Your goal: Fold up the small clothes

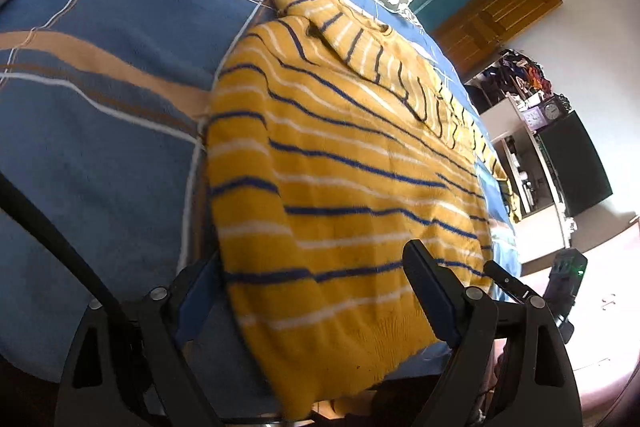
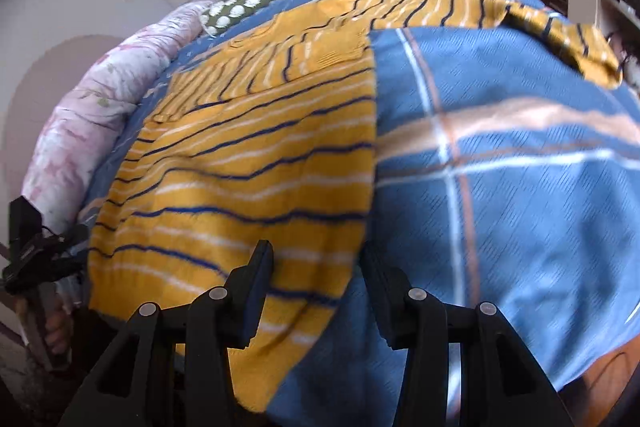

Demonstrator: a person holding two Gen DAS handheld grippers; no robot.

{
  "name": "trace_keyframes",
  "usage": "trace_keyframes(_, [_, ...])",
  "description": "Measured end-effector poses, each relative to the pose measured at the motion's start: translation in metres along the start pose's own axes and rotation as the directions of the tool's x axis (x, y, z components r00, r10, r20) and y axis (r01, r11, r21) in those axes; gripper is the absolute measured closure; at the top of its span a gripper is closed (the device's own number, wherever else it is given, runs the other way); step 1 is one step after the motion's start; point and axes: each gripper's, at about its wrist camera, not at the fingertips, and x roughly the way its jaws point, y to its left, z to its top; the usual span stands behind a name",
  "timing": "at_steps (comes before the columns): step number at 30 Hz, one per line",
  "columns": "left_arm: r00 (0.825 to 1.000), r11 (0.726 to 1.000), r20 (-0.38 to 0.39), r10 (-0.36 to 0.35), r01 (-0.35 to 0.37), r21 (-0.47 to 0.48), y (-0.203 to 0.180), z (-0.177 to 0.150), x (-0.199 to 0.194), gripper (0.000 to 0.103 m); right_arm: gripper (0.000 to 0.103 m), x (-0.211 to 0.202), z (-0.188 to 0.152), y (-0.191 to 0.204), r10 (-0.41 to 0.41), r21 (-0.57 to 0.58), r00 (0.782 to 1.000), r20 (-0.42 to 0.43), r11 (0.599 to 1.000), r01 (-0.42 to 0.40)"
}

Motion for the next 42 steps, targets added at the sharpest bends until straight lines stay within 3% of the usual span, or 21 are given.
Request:
trace_keyframes(3, [1.0,1.0,0.002,0.014,-0.014,0.01,-0.01,-0.008,0.002,0.019,0.054,0.003,-0.004,0.005,0.028,0.03,0.999,0.021,0.999,-0.028])
trace_keyframes(5, [0.998,0.998,-0.02,0.052,-0.051,0.035,-0.018,-0.007,0.002,0.067,0.073,0.008,-0.007,0.007,0.045,0.043,0.999,0.005,0.998,-0.045])
trace_keyframes(6, [0.99,0.989,-0.04,0.134,-0.131,0.062,-0.023,-0.004,0.004,0.093,0.087,0.011,-0.006,0.009,0.056,0.047,0.998,-0.011,0.997,-0.055])
trace_keyframes(9, [0.982,0.98,-0.003,0.19,-0.19,0.055,-0.024,0.002,-0.018,0.095,0.09,0.006,-0.005,0.008,0.079,0.064,0.997,-0.015,0.995,-0.078])
trace_keyframes(14, [0.979,0.975,0.026,0.202,-0.204,0.091,-0.027,-0.009,-0.052,0.095,0.091,-0.022,-0.025,0.002,0.111,0.053,0.993,-0.035,0.993,-0.109])
trace_keyframes(21, [0.957,0.951,-0.016,0.291,-0.287,0.112,-0.013,-0.046,-0.046,0.09,0.086,-0.021,-0.059,0.004,0.057,0.005,0.992,-0.111,0.998,-0.057])
trace_keyframes(24, [0.958,0.952,0.033,0.286,-0.288,0.099,-0.006,-0.048,-0.059,0.069,0.086,-0.03,-0.059,0.002,0.022,-0.031,0.993,-0.116,0.999,-0.026])
trace_keyframes(27, [0.95,0.944,0.098,0.296,-0.307,0.121,-0.005,-0.052,-0.079,0.048,0.086,-0.049,-0.05,0.0,-0.028,-0.076,0.997,-0.069,0.997,0.023])
trace_keyframes(28, [0.946,0.94,0.118,0.303,-0.317,0.128,-0.007,-0.054,-0.085,0.039,0.085,-0.053,-0.043,0.0,-0.046,-0.09,0.998,-0.049,0.995,0.041])
trace_keyframes(32, [0.924,0.927,0.223,0.31,-0.345,0.144,-0.016,-0.051,-0.106,0.024,0.085,-0.053,0.0,0.014,-0.084,-0.135,0.996,0.025,0.987,0.087])
trace_keyframes(34, [0.916,0.924,0.26,0.304,-0.35,0.153,-0.017,-0.051,-0.112,0.016,0.077,-0.046,0.023,0.027,-0.093,-0.163,0.994,0.065,0.981,0.103])
trace_keyframes(37, [0.907,0.91,0.275,0.318,-0.373,0.179,-0.019,-0.05,-0.111,0.016,0.072,-0.019,0.072,0.05,-0.092,-0.19,0.989,0.117,0.975,0.113])
trace_keyframes(42, [0.907,0.895,0.256,0.335,-0.391,0.215,-0.019,-0.054,-0.098,0.016,0.072,0.054,0.141,0.064,-0.077,-0.122,0.995,0.057,0.989,0.083])
